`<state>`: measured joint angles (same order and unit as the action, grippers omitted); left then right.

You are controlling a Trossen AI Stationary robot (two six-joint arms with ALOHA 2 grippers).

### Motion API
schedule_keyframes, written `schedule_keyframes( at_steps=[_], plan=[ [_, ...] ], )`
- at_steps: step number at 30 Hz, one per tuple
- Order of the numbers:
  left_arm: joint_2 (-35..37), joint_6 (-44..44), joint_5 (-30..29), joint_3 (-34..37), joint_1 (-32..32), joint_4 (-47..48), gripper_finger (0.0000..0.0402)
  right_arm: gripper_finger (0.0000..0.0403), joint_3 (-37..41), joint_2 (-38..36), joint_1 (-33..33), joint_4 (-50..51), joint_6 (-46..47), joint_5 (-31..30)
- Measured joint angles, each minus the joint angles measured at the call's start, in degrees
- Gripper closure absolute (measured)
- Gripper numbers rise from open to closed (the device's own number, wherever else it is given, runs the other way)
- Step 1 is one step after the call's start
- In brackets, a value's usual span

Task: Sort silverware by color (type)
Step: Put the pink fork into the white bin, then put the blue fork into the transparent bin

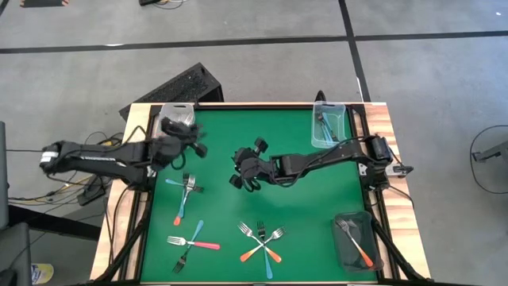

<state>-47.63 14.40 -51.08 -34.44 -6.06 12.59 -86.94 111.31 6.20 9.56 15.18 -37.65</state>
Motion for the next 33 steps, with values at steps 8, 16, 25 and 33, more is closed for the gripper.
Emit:
schedule_keyframes(
  at_steps=[8, 16, 25, 33],
  plan=[
    [0.2, 12.1, 10.5, -6.4, -17.7, 27.8, 0.0401, 0.0251, 0.0, 0.0, -0.8, 0.1, 0.0, 0.4],
    [-6.9, 7.6, 19.3, -6.7, -33.0, 30.0, 0.0401, 0.0248, 0.0, 0.0, -1.2, 0.8, 0.0, 3.8],
    [-15.8, 5.2, 19.3, -6.7, -39.0, 27.8, 0.0333, 0.0248, 0.0, 0.0, -1.2, 5.6, 3.7, 6.3],
    [-9.5, 3.6, 26.1, -6.7, -35.6, 26.5, 0.0258, 0.0250, 0.0, 0.0, -1.0, 13.8, 6.0, 14.1]
  ],
)
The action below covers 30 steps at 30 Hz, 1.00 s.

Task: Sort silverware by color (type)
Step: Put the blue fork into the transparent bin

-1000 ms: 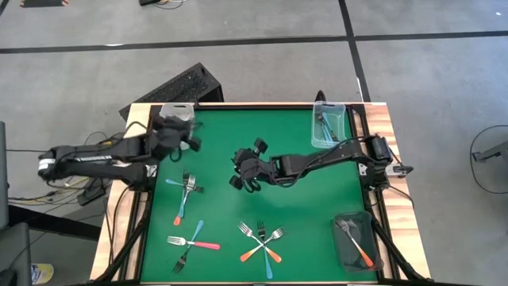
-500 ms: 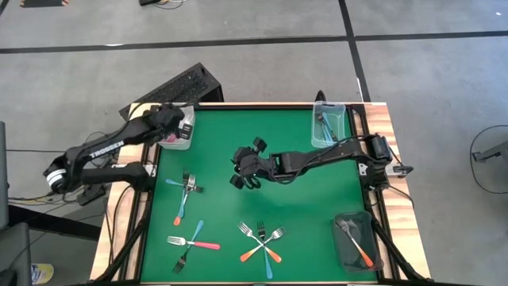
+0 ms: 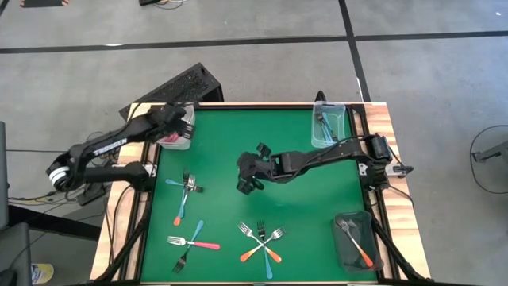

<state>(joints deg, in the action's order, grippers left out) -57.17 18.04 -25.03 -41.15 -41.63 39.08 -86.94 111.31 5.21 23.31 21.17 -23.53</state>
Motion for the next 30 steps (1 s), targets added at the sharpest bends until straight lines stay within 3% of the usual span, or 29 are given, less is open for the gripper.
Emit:
schedule_keyframes(
  at_steps=[4, 8, 13, 17, 22, 30],
  plan=[
    [8.8, 4.1, 3.8, 1.1, 9.8, 0.5, 0.0257, 0.0254, 0.0, 0.0, 1.1, 12.8, 0.4, 4.3],
    [16.2, 14.9, 5.0, 6.8, 26.8, 0.3, 0.0271, 0.0261, 0.1, 0.0, 3.1, 25.3, 7.2, 4.3],
    [19.7, 33.3, -3.0, 14.0, 49.0, -0.6, 0.0294, 0.0268, 0.1, 0.0, 6.7, 24.9, 9.8, 4.0],
    [17.4, 44.2, -7.4, 15.8, 61.1, -0.9, 0.0313, 0.0269, 0.1, 0.0, 8.7, 23.9, 10.1, 4.1],
    [11.2, 50.2, -6.8, 15.8, 67.9, -0.7, 0.0330, 0.0269, 0.1, 0.0, 9.3, 24.7, 11.8, 4.0],
    [-0.3, 54.2, 3.5, 15.8, 69.7, -0.2, 0.0334, 0.0269, 0.0, 0.0, 10.3, 34.0, 12.2, 4.0]
  ],
)
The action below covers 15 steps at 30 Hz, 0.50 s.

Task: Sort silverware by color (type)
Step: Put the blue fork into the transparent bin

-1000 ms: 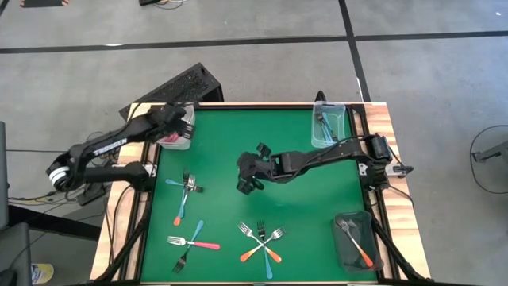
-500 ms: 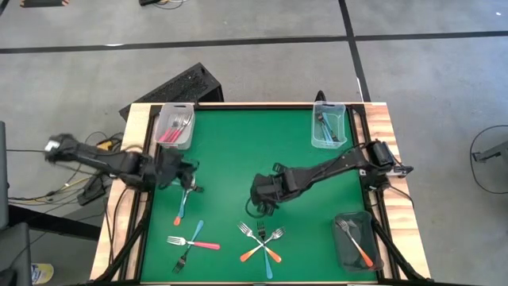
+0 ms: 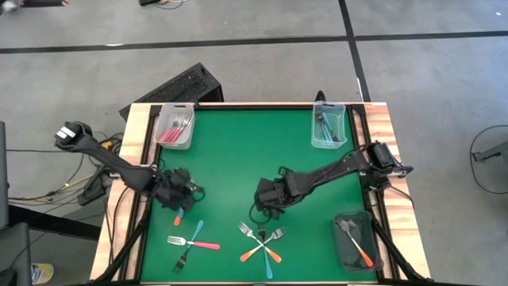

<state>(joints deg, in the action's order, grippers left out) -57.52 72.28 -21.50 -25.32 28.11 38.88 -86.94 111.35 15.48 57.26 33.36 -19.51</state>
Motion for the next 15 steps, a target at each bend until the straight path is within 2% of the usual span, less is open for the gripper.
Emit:
schedule_keyframes(
  at_steps=[3, 7, 15],
  plan=[
    [-2.1, 0.6, 4.4, 0.0, 0.0, 0.8, 0.0334, 0.0269, 0.0, -0.7, 0.6, 9.6, 2.8, -0.1],
    [-2.6, 1.9, 6.6, 0.0, 0.0, 2.4, 0.0334, 0.0269, 0.0, -1.1, 1.0, 16.2, 7.0, -2.7],
    [-2.5, 6.4, 7.5, 0.0, 0.0, 10.8, 0.0334, 0.0269, 0.0, -2.5, 1.4, 16.2, 8.2, -7.7]
  ],
)
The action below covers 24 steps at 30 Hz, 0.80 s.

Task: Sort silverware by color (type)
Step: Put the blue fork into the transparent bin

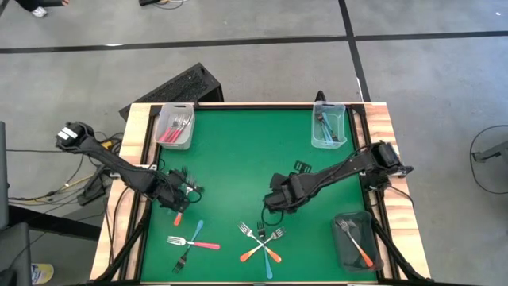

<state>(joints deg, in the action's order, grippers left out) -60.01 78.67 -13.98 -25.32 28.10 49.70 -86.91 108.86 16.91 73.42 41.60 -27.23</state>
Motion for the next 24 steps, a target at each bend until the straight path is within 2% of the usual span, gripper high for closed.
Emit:
schedule_keyframes(
  at_steps=[10, 17, 24],
  plan=[
    [0.0, -1.9, -0.8, -2.1, 0.0, -0.6, 0.0334, 0.0269, 0.0, -0.2, -0.2, -0.1, 0.0, -1.2],
    [0.0, -3.0, -3.2, -5.0, 0.0, 4.1, 0.0334, 0.0269, 0.0, -0.2, -0.2, 2.7, 0.0, -1.2],
    [0.0, -7.5, -1.7, -5.0, 1.3, -2.9, 0.0334, 0.0269, 0.0, -0.8, 0.0, 3.1, 0.0, -0.5]
  ],
)
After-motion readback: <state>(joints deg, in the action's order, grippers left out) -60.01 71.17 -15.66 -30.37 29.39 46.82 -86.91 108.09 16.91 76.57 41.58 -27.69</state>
